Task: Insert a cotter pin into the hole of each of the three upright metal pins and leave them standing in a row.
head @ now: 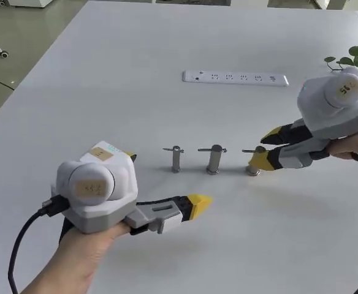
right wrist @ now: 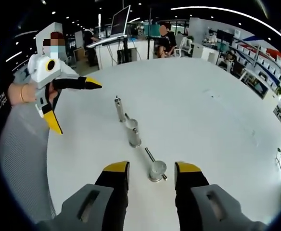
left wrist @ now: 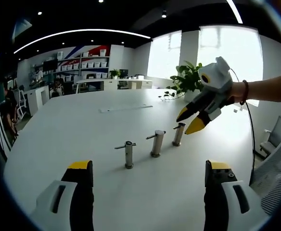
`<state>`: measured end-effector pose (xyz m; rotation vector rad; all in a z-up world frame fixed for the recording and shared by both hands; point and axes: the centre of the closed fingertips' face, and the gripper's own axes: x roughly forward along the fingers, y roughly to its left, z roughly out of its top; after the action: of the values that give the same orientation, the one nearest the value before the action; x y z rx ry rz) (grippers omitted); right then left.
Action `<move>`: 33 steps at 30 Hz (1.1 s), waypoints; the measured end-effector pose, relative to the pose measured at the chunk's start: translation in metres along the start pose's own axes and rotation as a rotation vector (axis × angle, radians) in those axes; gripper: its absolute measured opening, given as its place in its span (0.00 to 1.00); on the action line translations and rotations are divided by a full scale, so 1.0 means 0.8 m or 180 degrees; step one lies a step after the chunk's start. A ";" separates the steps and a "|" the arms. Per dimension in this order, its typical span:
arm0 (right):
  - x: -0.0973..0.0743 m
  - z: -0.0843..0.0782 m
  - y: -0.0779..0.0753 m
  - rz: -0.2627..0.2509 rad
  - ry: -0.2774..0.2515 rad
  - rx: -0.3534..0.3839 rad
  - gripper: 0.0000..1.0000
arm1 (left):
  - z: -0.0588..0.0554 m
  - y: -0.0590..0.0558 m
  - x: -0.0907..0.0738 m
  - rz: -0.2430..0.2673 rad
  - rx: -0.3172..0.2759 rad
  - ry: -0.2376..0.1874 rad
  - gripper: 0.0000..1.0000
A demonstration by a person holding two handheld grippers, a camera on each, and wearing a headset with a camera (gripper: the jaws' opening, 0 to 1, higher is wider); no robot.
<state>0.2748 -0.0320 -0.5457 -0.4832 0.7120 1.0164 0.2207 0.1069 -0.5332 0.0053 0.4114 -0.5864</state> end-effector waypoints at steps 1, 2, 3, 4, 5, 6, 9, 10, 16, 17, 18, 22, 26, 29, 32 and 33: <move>-0.001 -0.001 0.001 -0.0039 -0.0012 0.0073 0.34 | 0.000 0.002 0.000 0.0029 -0.0004 0.0004 0.96; -0.003 -0.003 0.002 -0.0065 -0.0009 0.0144 0.36 | 0.000 0.003 0.000 0.0045 0.0006 0.0021 0.96; -0.004 -0.002 0.002 -0.0150 -0.0056 0.0256 0.38 | 0.001 0.004 0.001 0.0059 0.0011 0.0030 0.95; -0.006 -0.003 0.003 -0.0184 -0.0055 0.0289 0.40 | 0.001 0.005 0.001 0.0072 0.0005 0.0030 0.94; -0.009 -0.004 0.005 -0.0234 -0.0056 0.0310 0.42 | 0.005 0.006 0.000 0.0070 -0.0005 0.0004 0.94; -0.011 -0.002 0.006 -0.0277 -0.0101 0.0319 0.44 | 0.009 0.006 0.000 0.0059 -0.0025 -0.0042 0.92; -0.016 0.000 0.008 -0.0418 -0.0252 0.0501 0.45 | 0.019 0.007 0.001 0.0069 -0.0056 -0.0143 0.89; -0.017 0.000 0.009 -0.0475 -0.0318 0.0630 0.45 | 0.022 0.008 0.002 0.0088 -0.0055 -0.0153 0.89; -0.029 0.003 0.019 -0.0697 -0.0626 0.1008 0.47 | 0.024 0.016 0.005 0.0213 -0.0080 -0.0118 0.88; -0.030 0.002 0.022 -0.0713 -0.0644 0.1064 0.47 | 0.023 0.017 0.004 0.0236 -0.0072 -0.0108 0.88; -0.031 0.000 0.027 -0.0744 -0.0672 0.1107 0.48 | 0.022 0.017 0.004 0.0255 -0.0069 -0.0090 0.87; -0.036 -0.002 0.041 -0.0860 -0.0767 0.1225 0.51 | 0.023 0.019 -0.001 0.0296 -0.0085 -0.0111 0.87; -0.033 -0.011 0.046 -0.1010 -0.0711 0.1149 0.52 | 0.024 0.020 -0.003 0.0317 -0.0093 -0.0167 0.87; -0.036 -0.005 0.043 -0.1160 -0.0916 0.1269 0.53 | 0.023 0.018 -0.005 0.0324 -0.0080 -0.0209 0.87; -0.038 -0.001 0.044 -0.1267 -0.1034 0.1228 0.58 | 0.020 0.013 -0.006 0.0300 -0.0013 -0.0250 0.87; -0.038 0.000 0.044 -0.1277 -0.1045 0.1213 0.59 | 0.019 0.013 -0.006 0.0297 0.0002 -0.0253 0.88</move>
<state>0.2335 -0.0341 -0.5251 -0.1113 0.4716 0.5451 0.2284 0.1160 -0.5185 0.0020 0.3319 -0.4931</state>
